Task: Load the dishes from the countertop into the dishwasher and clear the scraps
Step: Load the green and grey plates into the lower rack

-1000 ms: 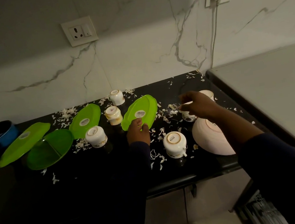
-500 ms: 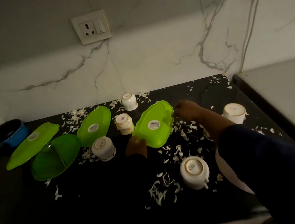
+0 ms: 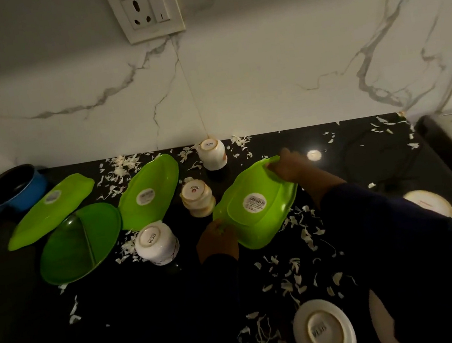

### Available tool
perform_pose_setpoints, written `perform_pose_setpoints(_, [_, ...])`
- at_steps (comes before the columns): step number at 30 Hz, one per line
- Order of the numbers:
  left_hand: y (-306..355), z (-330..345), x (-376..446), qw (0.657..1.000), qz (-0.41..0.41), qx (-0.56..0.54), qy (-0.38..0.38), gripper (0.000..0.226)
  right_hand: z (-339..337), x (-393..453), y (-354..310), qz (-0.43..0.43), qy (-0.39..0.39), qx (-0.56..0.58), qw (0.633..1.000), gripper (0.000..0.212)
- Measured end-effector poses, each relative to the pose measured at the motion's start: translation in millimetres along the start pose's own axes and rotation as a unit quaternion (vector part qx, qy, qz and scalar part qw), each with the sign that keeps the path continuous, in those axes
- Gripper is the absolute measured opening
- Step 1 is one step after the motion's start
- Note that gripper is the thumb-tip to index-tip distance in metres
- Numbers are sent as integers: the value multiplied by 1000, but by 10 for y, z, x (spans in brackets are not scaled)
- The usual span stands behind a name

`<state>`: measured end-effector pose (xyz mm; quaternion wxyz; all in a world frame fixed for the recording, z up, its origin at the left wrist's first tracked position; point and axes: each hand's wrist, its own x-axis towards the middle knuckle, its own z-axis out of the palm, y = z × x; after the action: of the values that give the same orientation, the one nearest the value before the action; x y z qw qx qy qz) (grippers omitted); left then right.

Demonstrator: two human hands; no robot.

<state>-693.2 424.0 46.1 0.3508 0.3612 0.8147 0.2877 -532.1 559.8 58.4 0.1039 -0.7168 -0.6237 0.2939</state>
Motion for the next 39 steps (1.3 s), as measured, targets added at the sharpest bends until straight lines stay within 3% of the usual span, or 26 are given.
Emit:
perform_pose_setpoints(9, [5, -35, -23, 1000, 7, 1, -6, 35, 50, 281, -95, 119, 13, 65, 991, 75])
perform_pose_setpoints(14, [-14, -27, -76, 999, 32, 28, -30, 46, 56, 323, -85, 84, -22, 5, 996, 76])
perform_pose_setpoints(27, [-154, 67, -48, 987, 98, 123, -36, 67, 162, 523, -283, 38, 43, -28, 998, 64])
perform_pose_setpoints(34, [-179, 99, -30, 987, 102, 122, -31, 66, 39, 682, -155, 69, 29, 64, 995, 75])
perform_pose_setpoints(36, [-171, 97, -28, 988, 100, 116, -26, 66, 7, 654, -179, 56, 10, 128, 990, 68])
perform_pose_setpoints(39, [-169, 108, -49, 988, 99, 114, -15, 66, -116, 561, -160, 36, 19, 189, 981, 37])
